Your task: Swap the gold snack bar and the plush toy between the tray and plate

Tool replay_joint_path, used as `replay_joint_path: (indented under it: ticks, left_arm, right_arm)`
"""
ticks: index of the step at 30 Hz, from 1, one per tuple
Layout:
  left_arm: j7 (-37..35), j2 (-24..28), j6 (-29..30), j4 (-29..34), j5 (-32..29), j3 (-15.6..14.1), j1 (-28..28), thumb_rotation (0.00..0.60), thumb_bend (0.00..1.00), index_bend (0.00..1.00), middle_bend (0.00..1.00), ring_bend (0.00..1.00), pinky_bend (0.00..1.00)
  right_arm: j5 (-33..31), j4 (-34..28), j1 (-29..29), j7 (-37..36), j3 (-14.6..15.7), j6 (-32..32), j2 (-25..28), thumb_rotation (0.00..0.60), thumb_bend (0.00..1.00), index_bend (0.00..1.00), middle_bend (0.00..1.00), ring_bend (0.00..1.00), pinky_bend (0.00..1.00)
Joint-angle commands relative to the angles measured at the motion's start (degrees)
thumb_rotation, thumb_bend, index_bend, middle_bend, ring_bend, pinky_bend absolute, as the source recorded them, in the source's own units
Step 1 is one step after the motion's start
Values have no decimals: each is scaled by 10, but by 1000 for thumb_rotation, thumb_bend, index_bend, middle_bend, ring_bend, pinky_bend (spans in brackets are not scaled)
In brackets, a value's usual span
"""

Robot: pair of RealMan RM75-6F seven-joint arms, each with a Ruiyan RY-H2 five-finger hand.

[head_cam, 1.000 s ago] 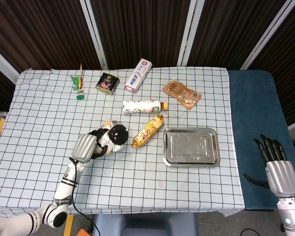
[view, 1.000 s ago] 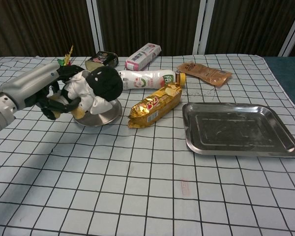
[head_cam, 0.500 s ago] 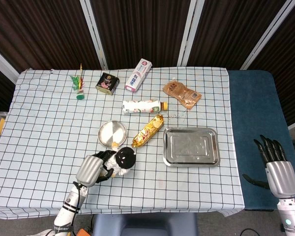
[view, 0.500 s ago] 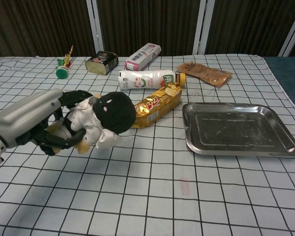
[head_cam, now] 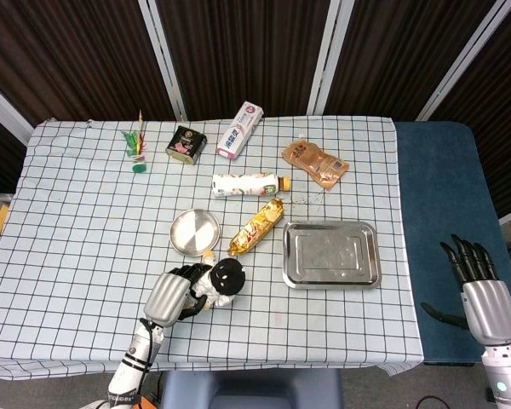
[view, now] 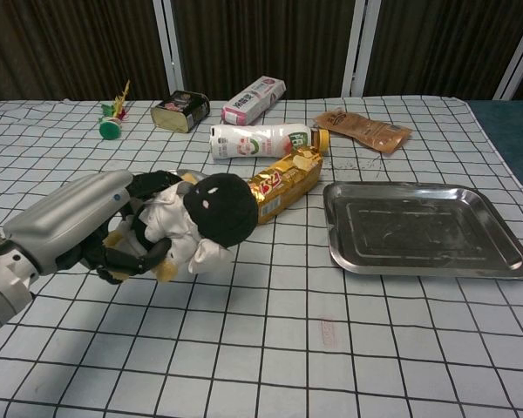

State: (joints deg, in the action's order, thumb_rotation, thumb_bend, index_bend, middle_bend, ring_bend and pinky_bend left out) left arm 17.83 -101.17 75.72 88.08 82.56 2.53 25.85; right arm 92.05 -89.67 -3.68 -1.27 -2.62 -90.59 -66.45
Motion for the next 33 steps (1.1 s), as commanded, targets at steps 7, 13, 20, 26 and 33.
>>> replay_joint_path:
  ticks: [7,13,20,26,33]
  left_arm:
    - [-22,25,-31,40,-14,2,-1,600,472,0,0,0,270]
    - [-10,58,-46,81,-21,-2,-1,600,455,0,0,0,209]
    - [56,80,-31,77,-60,59,11,600,456,0,0,0,199]
    - [52,74,-76,51,-120,121,53,600,453,0,0,0,199]
    - [83,37,-126,18,-173,156,114,600,455,0,0,0,188]
  right_arm:
    - [0,0,1,0,-1,-2,-1,600,43,0,0,0,0]
    - [-1,-1,1,0,-2,0,0,600,44,0,0,0,0]
    - [9,-1,4,-10,0,-9,2,600,43,0,0,0,0]
    - [23,3,6,-7,7,-13,1,600,43,0,0,0,0]
    - [36,5,9,0,15,-17,0,600,43,0,0,0,0]
